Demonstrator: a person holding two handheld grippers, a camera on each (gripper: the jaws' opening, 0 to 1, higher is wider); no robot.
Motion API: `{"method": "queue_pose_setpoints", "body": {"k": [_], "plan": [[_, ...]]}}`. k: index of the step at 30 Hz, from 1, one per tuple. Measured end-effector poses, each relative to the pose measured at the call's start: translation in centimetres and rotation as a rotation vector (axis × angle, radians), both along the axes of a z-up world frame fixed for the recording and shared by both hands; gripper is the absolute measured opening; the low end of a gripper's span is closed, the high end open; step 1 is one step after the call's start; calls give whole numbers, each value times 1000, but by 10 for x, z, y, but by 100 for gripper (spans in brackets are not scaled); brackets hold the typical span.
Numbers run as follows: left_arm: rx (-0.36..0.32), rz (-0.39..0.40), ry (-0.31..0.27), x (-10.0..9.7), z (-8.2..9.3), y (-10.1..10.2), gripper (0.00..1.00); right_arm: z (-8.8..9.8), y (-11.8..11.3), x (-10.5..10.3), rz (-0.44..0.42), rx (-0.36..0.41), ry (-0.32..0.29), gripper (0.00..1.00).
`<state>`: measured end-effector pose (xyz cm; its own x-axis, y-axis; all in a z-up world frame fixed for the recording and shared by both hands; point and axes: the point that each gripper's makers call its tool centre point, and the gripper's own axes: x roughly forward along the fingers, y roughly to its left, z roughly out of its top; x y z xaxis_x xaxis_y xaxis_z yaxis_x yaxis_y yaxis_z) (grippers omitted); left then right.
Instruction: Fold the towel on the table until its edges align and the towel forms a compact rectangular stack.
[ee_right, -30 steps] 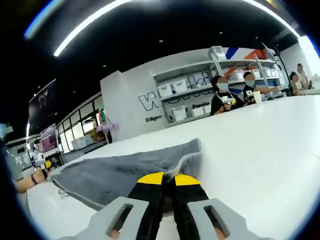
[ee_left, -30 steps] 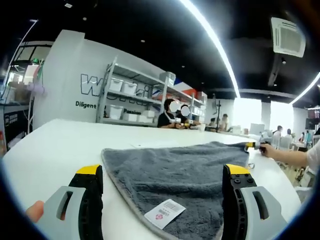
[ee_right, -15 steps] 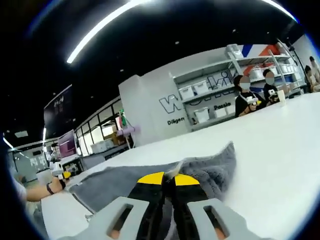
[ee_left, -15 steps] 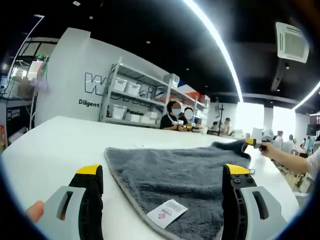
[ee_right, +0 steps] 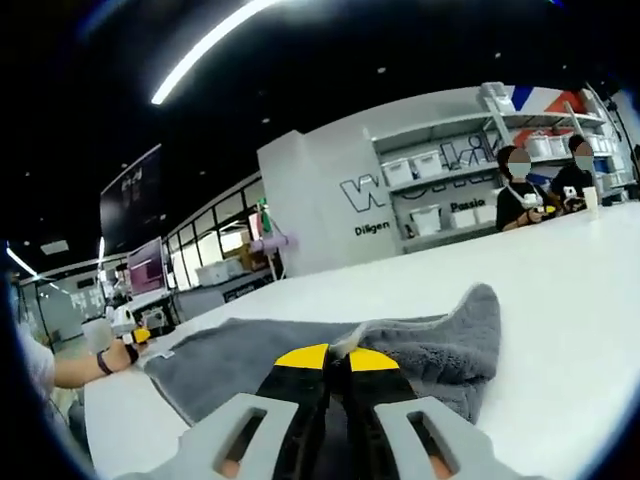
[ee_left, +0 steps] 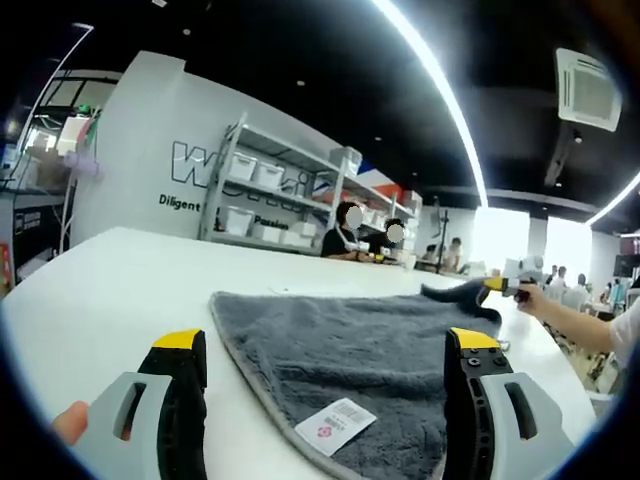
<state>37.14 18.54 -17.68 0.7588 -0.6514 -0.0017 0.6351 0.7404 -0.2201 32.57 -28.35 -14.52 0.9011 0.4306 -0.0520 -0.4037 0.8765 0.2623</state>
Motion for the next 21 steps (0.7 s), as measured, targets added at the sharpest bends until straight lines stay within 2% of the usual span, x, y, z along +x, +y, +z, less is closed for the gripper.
{"method": "queue_pose_setpoints", "body": {"k": [9,16,21], "plan": [[-5,-1,10,0,-1,1,97,2,14,3,38,43,31,0],[-7,-1,13,-1,-1,1,97,8,45,4,104,99,31,0],[-5,-1,13,-2,-2,0,97,11,64,6,148,103,37,0]]}}
